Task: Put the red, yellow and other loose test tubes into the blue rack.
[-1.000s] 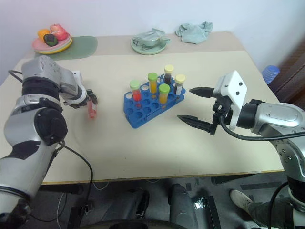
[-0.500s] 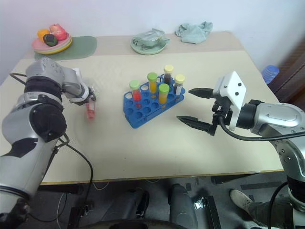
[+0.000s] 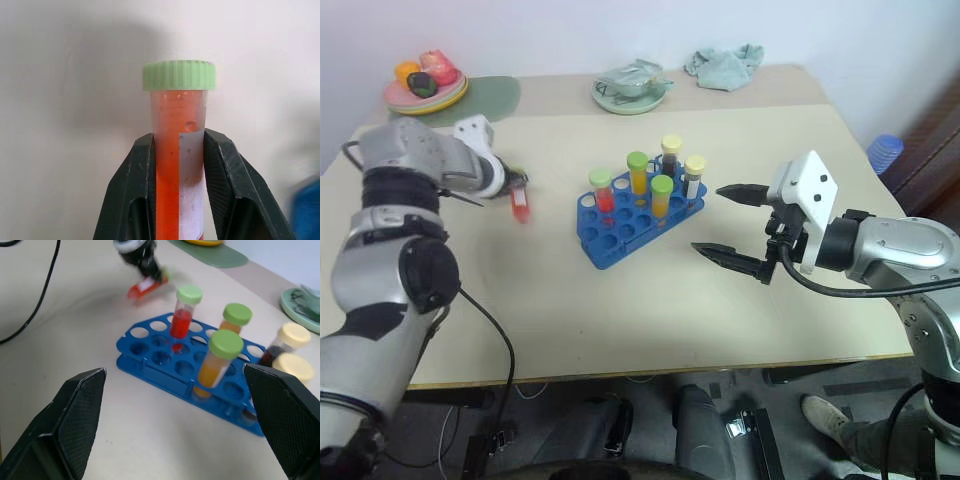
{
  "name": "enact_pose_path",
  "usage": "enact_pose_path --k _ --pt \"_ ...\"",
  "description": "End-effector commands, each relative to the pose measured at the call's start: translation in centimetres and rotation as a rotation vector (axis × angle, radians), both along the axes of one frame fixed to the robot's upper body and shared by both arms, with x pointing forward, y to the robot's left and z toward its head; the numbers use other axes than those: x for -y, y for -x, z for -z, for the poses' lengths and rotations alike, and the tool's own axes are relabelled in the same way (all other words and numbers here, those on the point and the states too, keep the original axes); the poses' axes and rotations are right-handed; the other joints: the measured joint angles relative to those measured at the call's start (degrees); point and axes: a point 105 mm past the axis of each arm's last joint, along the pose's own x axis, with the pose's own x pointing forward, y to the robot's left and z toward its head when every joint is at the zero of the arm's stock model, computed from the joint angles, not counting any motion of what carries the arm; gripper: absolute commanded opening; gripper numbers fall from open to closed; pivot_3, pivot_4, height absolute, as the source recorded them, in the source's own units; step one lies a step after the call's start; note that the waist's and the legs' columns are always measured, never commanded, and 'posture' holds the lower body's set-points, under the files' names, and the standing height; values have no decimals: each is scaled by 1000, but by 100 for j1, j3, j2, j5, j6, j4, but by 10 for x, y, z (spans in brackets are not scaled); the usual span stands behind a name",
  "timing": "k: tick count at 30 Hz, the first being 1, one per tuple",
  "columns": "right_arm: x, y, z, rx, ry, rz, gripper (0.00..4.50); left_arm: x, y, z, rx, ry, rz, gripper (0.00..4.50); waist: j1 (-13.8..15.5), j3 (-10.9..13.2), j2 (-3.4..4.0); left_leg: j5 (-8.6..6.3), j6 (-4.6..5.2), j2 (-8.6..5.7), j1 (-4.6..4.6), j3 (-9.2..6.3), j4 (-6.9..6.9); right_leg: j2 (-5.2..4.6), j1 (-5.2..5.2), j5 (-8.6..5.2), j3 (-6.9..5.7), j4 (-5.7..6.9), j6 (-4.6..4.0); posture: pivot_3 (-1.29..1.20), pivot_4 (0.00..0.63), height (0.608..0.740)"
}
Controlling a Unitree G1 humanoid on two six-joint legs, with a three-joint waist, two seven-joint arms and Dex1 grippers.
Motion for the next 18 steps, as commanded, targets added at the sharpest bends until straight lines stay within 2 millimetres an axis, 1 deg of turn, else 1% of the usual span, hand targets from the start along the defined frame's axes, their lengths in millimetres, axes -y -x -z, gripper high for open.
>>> enact_pose_path --k 1,3,4,6,9,10,12,13,16,18 --pt "0 0 -6 40 -9 -7 4500 -11 13 -82 518 18 109 957 -60 1 -2 1 -1 1 0 0 -3 -1 0 0 0 0 0 0 150 740" --pt "-1 -2 -5 41 -14 -10 4500 -18 34 -91 621 131 173 957 -60 1 -2 2 -2 1 -1 1 3 0 -2 0 -1 -3 -1 0 150 740" --pt "-2 -3 -5 42 -16 -13 4500 -22 44 -95 684 160 192 957 -62 1 -1 1 -2 1 0 2 8 -1 0 0 -1 -3 -1 0 150 740" --pt "-3 -5 -6 47 -20 -21 4500 -35 70 -99 842 119 245 957 -81 -2 3 1 -2 1 3 5 8 -1 2 0 -2 -3 -1 0 150 740" --pt "-4 -9 -7 52 -25 -30 4500 -27 110 -75 882 248 442 957 -76 -6 11 1 -2 2 13 15 1 -2 3 0 -1 -2 -2 0 150 740" --pt "-5 -10 -8 53 -26 -31 4500 -25 119 -64 868 270 479 957 -60 -6 11 1 -2 2 14 15 2 -3 5 -1 -2 -1 -2 0 150 740" --pt "-5 -12 -9 56 -28 -32 4500 -11 138 -32 799 244 582 957 -34 -6 10 1 0 2 16 13 6 -4 13 0 -3 -8 -3 0 150 740" --pt "-5 -12 -10 57 -28 -33 4500 -1 147 -19 762 255 629 957 -18 -5 7 0 1 1 16 12 6 -4 16 0 -4 -8 -3 0 150 740" --pt "-5 -12 -11 57 -27 -33 4500 21 160 1 722 302 712 957 104 -3 4 -2 4 1 17 11 6 -6 22 0 -5 -17 -3 0 150 740" --pt "-3 -11 -12 57 -23 -26 4500 39 162 10 715 332 755 957 144 -4 4 -3 6 1 17 9 7 -6 26 -1 -7 -22 -3 0 150 740"
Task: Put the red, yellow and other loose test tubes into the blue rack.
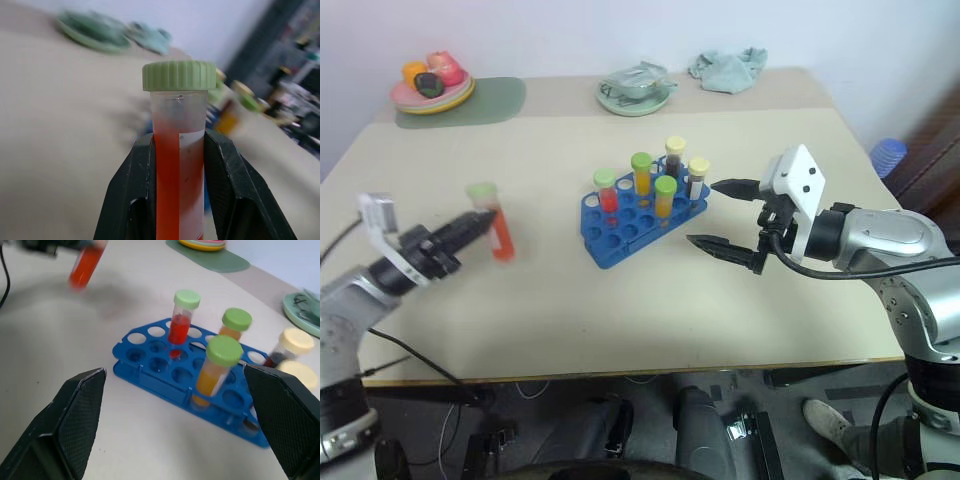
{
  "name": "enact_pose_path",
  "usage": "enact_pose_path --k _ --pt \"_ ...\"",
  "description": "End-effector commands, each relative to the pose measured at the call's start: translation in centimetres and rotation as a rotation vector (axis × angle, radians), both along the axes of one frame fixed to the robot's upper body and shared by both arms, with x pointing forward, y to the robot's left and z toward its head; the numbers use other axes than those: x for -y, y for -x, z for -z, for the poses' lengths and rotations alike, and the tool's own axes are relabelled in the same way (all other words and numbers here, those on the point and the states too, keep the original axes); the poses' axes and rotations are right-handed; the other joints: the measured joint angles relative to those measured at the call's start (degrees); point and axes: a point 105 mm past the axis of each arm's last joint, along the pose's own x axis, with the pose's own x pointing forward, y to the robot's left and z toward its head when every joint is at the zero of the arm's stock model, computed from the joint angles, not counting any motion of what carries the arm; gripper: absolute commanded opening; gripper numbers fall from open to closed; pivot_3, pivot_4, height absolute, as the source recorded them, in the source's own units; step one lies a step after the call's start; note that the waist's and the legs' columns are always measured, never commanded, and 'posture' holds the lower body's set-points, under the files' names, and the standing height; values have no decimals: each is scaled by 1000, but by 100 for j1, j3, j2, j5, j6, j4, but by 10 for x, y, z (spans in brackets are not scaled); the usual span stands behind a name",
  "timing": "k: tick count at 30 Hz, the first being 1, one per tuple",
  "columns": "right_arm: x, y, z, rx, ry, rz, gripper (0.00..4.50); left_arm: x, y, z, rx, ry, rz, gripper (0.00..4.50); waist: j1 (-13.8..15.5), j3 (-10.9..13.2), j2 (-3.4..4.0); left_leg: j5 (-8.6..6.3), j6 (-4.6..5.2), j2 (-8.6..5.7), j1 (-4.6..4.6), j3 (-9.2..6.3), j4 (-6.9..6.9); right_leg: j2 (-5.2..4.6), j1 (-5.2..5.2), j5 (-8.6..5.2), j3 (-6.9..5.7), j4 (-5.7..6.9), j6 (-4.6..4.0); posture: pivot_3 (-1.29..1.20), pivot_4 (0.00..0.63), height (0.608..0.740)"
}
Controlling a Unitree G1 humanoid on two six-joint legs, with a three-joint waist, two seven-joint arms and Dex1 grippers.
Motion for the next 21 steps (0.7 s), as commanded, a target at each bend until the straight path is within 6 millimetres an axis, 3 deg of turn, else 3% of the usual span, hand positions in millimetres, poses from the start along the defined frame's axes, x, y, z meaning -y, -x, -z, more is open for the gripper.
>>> enact_pose_path --k 1,5,9,13,18,21 --pt "3 4 -15 60 -1 8 4500 45 6 -7 105 13 144 957 38 -1 1 -1 2 0 0 1 0 0 2 0 0 -4 0 0 150 740" --pt "7 5 -20 74 8 40 4500 90 7 3 152 5 298 957 102 -3 4 -5 8 0 0 5 -2 0 5 0 0 -20 0 0 150 740" --pt "10 10 -22 74 16 53 4500 114 1 8 220 -47 365 957 89 -5 7 -5 8 2 0 5 -8 1 2 1 0 -24 0 0 150 740" --pt "15 16 -24 74 24 93 4500 143 -16 -8 335 -35 383 957 124 -5 8 -5 9 2 -1 7 -8 0 7 1 0 -31 1 0 150 740" --pt "18 22 -24 75 18 133 4500 155 -27 -32 456 -14 343 957 98 -6 7 -10 17 2 -3 5 -10 1 10 2 -3 -47 2 0 150 740" --pt "19 24 -23 79 7 153 4500 157 -37 -37 509 -37 278 957 106 -6 7 -10 17 3 -3 6 -10 1 10 2 -3 -47 2 0 150 740"
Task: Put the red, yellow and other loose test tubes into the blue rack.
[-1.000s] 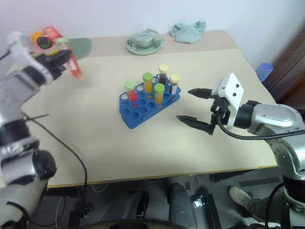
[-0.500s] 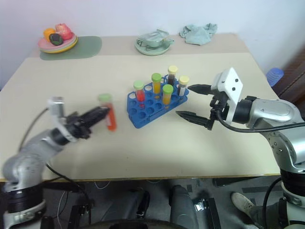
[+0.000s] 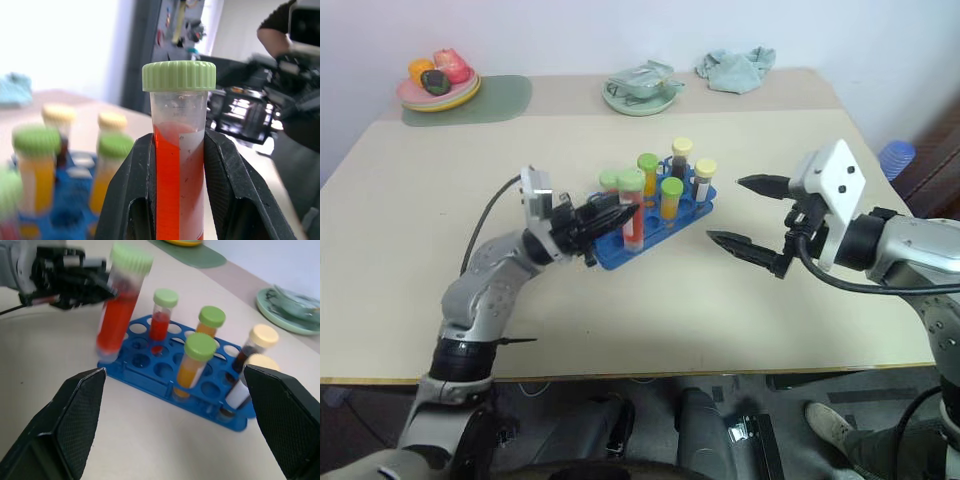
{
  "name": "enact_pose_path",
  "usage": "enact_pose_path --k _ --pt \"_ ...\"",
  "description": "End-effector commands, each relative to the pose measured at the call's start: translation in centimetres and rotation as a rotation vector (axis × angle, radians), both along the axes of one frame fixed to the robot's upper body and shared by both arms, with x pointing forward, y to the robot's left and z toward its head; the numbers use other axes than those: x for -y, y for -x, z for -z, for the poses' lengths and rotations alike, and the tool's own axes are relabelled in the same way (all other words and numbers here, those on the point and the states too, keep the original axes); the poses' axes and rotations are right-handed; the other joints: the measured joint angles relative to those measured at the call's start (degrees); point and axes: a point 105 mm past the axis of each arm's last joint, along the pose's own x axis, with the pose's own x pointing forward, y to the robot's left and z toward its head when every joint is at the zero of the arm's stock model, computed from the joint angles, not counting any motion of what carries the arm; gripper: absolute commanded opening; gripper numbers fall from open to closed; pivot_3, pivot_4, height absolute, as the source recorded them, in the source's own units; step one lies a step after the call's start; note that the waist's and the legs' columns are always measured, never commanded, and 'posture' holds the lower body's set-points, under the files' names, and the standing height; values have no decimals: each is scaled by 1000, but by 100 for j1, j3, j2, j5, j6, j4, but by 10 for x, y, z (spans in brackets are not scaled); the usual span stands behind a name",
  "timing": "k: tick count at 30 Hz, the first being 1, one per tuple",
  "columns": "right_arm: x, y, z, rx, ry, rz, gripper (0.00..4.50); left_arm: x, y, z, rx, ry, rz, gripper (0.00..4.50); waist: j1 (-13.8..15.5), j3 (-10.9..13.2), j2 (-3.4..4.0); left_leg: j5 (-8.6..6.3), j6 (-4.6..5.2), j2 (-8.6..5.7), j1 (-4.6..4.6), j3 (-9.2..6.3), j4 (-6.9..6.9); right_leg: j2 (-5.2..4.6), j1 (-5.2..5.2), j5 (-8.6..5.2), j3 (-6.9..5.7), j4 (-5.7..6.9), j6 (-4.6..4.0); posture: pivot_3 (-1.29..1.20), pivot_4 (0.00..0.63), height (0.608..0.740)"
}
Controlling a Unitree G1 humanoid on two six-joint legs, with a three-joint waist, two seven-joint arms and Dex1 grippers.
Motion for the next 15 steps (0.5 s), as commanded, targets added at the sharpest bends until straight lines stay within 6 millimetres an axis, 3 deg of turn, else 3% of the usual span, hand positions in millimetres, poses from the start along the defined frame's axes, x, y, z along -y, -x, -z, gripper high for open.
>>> enact_pose_path --k 1,9,15 --pt "-2 6 -9 57 -10 13 4500 -1 -13 -8 102 -4 -117 957 12 0 0 0 0 0 0 0 1 0 1 0 0 0 1 0 150 740" --pt "-3 12 -2 54 -32 53 4500 9 -32 10 145 -36 -223 957 23 0 -1 0 1 0 -1 -1 1 0 3 3 -1 -6 5 0 150 740" --pt "-1 22 5 20 -44 84 4500 10 -32 13 149 -40 -207 957 15 0 -2 0 2 -1 -3 -1 2 1 3 4 -1 -7 8 0 150 740"
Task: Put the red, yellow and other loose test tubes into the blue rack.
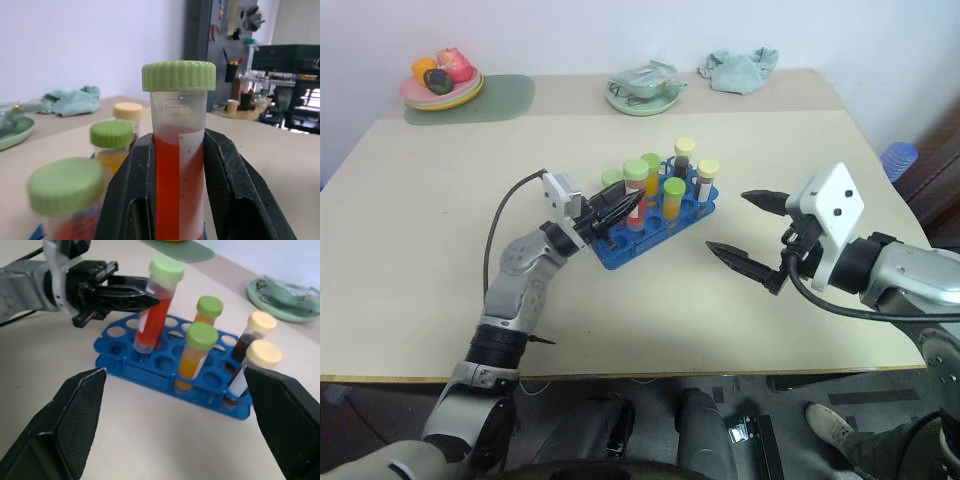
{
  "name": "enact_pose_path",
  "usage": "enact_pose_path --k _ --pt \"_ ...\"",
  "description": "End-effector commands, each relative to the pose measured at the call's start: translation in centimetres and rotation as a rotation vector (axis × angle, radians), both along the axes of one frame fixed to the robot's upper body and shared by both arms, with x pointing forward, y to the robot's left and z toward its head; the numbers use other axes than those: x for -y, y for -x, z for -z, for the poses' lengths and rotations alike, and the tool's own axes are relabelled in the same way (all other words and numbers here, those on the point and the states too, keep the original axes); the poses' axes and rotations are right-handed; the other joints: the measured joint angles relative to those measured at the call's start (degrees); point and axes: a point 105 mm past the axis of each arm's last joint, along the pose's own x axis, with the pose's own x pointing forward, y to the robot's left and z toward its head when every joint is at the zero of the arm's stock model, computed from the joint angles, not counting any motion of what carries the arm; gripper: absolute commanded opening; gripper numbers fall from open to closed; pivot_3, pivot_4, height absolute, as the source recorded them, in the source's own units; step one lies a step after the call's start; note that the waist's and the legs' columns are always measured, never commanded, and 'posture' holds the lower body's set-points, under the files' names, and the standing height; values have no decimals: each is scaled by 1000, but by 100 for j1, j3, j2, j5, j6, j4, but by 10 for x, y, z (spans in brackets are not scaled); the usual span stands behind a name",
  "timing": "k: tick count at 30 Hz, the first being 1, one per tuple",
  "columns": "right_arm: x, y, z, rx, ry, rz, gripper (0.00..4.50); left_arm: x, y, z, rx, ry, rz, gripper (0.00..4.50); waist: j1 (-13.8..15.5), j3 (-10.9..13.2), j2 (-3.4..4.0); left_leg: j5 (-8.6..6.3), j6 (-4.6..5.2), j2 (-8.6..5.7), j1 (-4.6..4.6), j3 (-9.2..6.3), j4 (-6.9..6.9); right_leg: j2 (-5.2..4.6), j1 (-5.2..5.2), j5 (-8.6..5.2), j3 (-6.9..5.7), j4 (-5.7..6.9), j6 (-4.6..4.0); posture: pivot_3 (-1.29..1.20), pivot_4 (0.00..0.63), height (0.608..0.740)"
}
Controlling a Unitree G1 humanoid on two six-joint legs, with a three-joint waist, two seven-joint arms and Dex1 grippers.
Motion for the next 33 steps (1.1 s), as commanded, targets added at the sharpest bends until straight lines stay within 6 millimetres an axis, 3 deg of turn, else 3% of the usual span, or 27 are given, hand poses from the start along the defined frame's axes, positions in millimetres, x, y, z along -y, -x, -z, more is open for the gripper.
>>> enact_pose_path --k 1,9,26,33 --pt "2 10 -7 32 -7 17 4500 -1 4 -13 66 -2 18 957 -11 0 0 0 0 0 1 0 0 0 0 0 0 0 0 0 150 740" --pt "6 19 -2 7 -12 50 4500 -5 2 -3 50 -42 27 957 -8 0 0 0 0 0 1 0 1 1 1 0 0 1 1 0 150 740" --pt "8 18 -2 14 -17 59 4500 2 6 15 -1 -63 92 957 -3 -1 0 0 0 0 1 0 1 1 2 0 0 0 1 0 150 740" --pt "8 17 -4 20 -18 62 4500 -2 -1 22 -5 -82 40 957 -5 -3 0 0 1 0 3 0 1 1 6 1 0 0 1 0 150 740"
